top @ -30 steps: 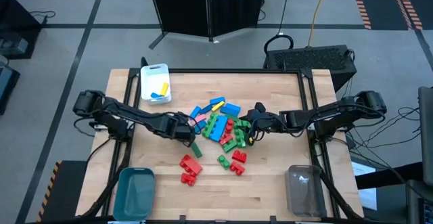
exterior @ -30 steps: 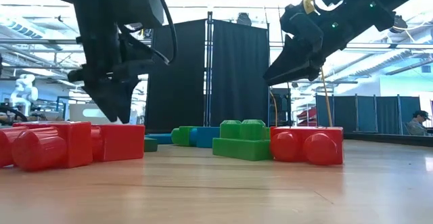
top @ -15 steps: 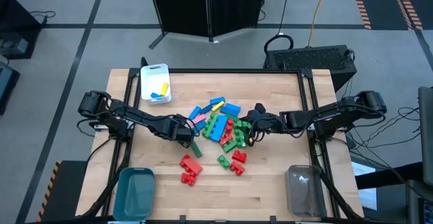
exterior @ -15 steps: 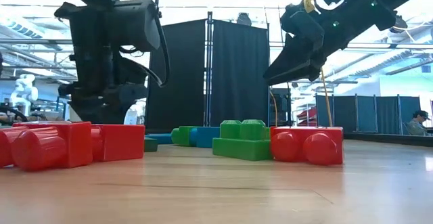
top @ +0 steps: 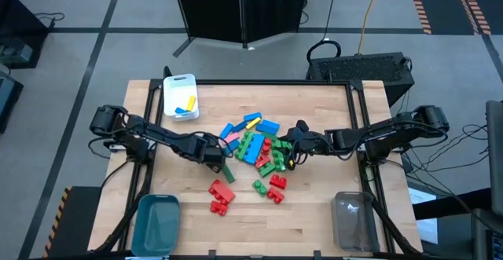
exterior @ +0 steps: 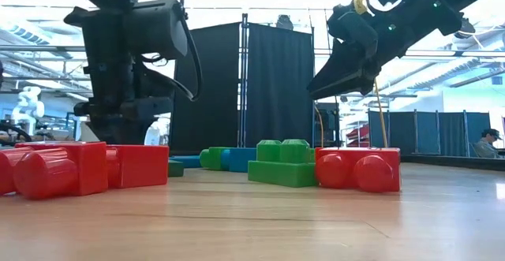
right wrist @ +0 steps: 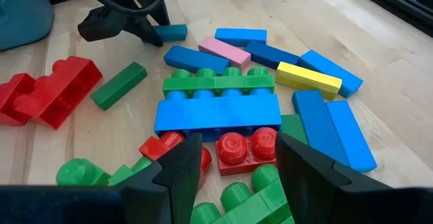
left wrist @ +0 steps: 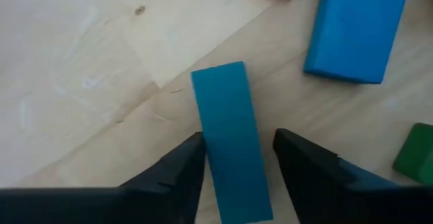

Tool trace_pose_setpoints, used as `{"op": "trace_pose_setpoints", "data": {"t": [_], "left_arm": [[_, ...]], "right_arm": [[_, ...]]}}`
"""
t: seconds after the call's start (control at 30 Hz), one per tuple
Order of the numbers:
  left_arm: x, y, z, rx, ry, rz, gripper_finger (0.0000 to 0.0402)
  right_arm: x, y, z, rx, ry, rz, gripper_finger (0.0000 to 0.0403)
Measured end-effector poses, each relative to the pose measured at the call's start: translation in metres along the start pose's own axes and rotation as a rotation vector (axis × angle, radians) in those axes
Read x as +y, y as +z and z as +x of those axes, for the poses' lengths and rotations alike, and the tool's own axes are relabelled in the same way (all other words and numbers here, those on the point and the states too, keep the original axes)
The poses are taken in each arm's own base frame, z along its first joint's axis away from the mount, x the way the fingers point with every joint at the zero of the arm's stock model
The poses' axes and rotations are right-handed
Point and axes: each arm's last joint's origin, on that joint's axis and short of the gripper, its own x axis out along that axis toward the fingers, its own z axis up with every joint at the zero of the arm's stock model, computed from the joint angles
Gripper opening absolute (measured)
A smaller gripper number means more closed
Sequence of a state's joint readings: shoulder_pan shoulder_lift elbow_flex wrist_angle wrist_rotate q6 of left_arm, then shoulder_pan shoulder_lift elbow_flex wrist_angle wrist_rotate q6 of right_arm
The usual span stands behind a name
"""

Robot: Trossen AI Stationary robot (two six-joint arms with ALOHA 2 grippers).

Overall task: Sort blocks by size
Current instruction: Put the dark blue block into the white bin

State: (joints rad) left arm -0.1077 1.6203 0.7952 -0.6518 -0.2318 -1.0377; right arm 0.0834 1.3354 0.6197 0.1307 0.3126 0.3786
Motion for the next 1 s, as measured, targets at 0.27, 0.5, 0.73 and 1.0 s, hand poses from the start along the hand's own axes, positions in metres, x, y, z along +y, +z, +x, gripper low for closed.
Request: {"op": "trace_pose_setpoints", "data": {"t": [0.27,0.5,0.73,1.0], "left_arm": [[0.003,0.005,0.002,0.021,-0.004,0.024,0.0103],[0.008,0.01,-0.002,0.038,-0.03,0.032,0.0089],[0.019,0.016,-0.024,-0.017,-0.077,0.011,0.0087],[0.036,0.022,-0.049,-0.069,-0.13,-0.024,0.0087]], "right_arm": [[0.001,0.0,0.0,0.0,0.003,0.001,0.0176],[0.001,0.0,0.0,0.0,0.003,0.001,0.0176],[0.001,0.0,0.0,-0.002,-0.001,0.001,0.0176],[0.001,0.0,0.0,-0.001,-0.001,-0.001,0.0176]]}}
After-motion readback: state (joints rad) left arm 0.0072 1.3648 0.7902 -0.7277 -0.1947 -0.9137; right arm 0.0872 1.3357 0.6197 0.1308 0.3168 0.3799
